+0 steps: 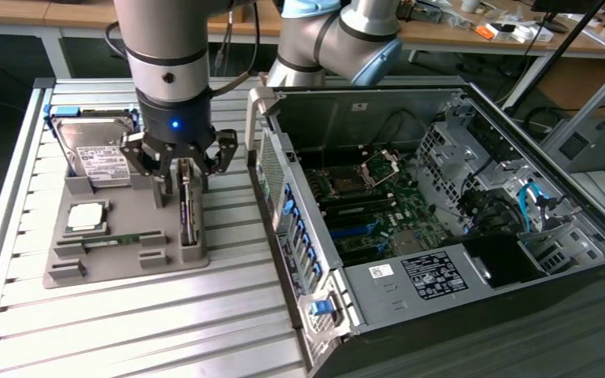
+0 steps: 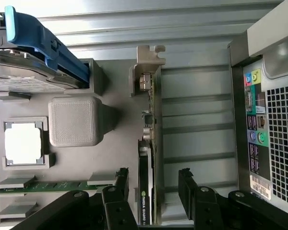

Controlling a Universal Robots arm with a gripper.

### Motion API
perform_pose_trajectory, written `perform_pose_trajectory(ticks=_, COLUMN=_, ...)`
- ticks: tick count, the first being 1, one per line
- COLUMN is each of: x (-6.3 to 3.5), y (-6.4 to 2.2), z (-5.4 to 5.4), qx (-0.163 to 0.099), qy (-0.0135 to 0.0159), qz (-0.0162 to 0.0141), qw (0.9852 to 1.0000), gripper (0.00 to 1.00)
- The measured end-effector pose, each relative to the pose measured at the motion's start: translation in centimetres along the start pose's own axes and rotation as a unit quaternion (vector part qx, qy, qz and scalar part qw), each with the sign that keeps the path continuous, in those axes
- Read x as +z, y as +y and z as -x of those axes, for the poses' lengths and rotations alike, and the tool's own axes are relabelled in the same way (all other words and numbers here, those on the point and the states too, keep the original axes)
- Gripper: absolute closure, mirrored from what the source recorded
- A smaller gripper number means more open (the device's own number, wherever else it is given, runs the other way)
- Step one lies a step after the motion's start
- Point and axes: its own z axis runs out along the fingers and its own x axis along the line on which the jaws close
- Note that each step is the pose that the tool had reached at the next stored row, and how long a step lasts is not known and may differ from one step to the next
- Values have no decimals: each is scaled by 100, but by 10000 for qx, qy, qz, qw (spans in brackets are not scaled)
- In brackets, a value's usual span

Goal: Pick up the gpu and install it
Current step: 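Pick up the gpu and move the gpu toward the slot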

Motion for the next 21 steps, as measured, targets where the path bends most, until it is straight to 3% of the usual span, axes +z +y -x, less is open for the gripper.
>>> perform_pose_trajectory(ticks=9, x=64, y=79, z=-8, qx=0, qy=-1, qz=1, qw=10000, gripper=46)
perform_pose_trajectory(ticks=21, x=143, y=78, z=-32, qx=0, qy=-1, qz=1, qw=10000, gripper=46)
